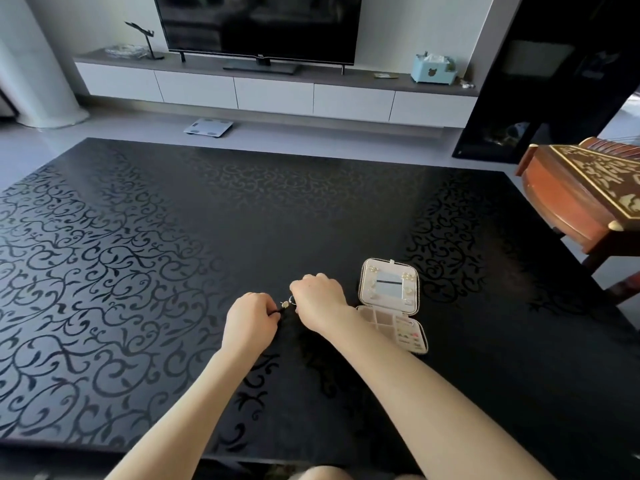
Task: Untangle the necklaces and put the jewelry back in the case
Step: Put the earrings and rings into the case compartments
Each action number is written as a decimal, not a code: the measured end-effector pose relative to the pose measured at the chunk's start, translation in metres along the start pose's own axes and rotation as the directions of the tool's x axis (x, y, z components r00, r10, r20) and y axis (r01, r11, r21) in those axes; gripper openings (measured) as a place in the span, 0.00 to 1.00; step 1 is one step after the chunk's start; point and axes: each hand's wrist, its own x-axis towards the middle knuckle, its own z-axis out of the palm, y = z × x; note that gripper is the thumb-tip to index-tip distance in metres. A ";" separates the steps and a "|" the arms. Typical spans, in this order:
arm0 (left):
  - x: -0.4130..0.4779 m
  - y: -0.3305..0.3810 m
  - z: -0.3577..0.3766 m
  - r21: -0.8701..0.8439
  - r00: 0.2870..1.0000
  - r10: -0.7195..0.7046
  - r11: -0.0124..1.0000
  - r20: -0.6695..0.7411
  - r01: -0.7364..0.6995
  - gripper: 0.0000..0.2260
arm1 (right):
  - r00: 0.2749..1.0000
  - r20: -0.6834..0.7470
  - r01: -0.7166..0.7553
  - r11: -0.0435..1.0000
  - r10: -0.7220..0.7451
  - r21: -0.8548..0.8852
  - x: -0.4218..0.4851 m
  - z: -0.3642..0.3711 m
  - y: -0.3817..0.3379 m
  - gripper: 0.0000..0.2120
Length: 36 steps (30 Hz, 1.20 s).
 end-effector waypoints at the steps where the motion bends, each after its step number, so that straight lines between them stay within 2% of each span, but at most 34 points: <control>1: 0.001 0.000 -0.001 -0.009 1.000 0.002 1.000 -0.002 -0.002 0.03 | 1.000 0.015 -0.025 1.000 0.025 0.014 0.004 0.001 -0.002 0.12; 5: 0.004 -0.002 -0.015 -0.068 0.999 -0.005 0.998 -0.043 0.002 0.04 | 0.996 0.016 -0.090 0.990 0.088 0.105 0.011 0.006 -0.005 0.13; 9: 0.004 0.003 -0.029 -0.201 0.998 -0.010 0.980 -0.069 -0.004 0.03 | 0.991 0.007 -0.133 0.981 0.134 0.141 0.007 0.000 -0.002 0.06; 12: -0.001 0.020 -0.037 -0.346 0.998 0.005 0.938 -0.056 -0.024 0.02 | 0.965 -0.139 -0.182 0.949 0.223 0.256 -0.013 -0.015 0.013 0.03; 15: -0.009 0.046 -0.033 -0.420 0.996 0.070 0.904 -0.045 -0.083 0.02 | 0.876 -0.273 -0.255 0.863 0.397 0.436 -0.051 -0.021 0.049 0.05; 17: -0.016 0.066 -0.023 -0.393 0.985 0.168 0.904 -0.036 -0.169 0.01 | 0.847 -0.238 -0.331 0.822 0.476 0.463 -0.074 -0.017 0.076 0.04; 21: -0.030 0.094 0.001 -0.360 0.945 0.310 0.898 0.106 -0.254 0.04 | 0.877 -0.069 -0.366 0.755 0.475 0.544 -0.091 -0.002 0.107 0.03; 24: -0.036 0.099 0.013 -0.198 0.916 0.367 0.921 0.160 -0.334 0.06 | 0.901 -0.052 -0.332 0.762 0.430 0.556 -0.094 0.002 0.110 0.01; 27: -0.041 0.096 0.016 0.017 0.886 0.432 0.898 0.167 -0.441 0.06 | 0.917 -0.038 -0.302 0.753 0.397 0.584 -0.096 0.005 0.110 0.02; 31: -0.045 0.087 0.014 0.192 0.909 0.389 0.890 0.147 -0.412 0.09 | 0.925 -0.015 -0.297 0.746 0.380 0.596 -0.095 0.011 0.107 0.05; 36: -0.052 0.081 0.021 0.233 0.911 0.319 0.895 0.262 -0.381 0.10 | 0.928 0.009 -0.336 0.829 0.372 0.448 -0.089 0.017 0.097 0.09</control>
